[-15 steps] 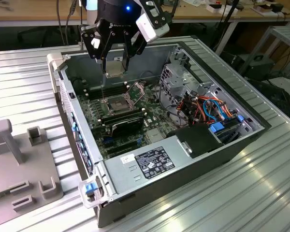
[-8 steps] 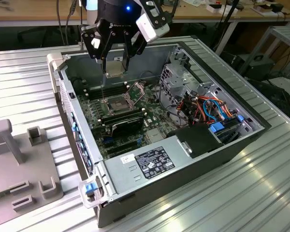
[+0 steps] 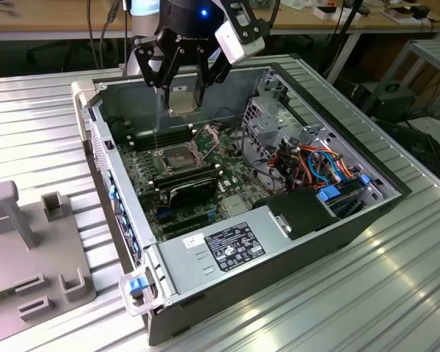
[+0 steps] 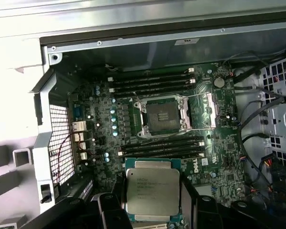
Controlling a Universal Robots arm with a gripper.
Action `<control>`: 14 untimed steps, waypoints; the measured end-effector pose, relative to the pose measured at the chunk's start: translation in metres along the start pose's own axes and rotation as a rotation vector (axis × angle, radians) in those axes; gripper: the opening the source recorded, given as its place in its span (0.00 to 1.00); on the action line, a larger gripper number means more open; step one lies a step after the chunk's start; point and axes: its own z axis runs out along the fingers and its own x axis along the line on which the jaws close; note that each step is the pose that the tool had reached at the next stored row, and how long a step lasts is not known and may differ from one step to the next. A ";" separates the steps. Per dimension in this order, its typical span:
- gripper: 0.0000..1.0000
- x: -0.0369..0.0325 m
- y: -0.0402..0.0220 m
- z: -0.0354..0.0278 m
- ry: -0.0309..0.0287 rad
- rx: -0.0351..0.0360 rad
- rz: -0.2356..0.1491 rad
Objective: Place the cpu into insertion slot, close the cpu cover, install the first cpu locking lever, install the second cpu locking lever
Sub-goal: 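Place the cpu into insertion slot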
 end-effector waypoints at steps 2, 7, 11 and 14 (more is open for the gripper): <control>0.55 -0.0004 0.0001 0.0007 -0.0011 0.0006 0.026; 0.55 -0.0019 0.0004 0.0038 -0.0037 0.0020 0.085; 0.55 -0.0030 0.0007 0.0068 -0.0058 0.0033 0.133; 0.55 -0.0045 0.0009 0.0098 -0.0082 0.0044 0.185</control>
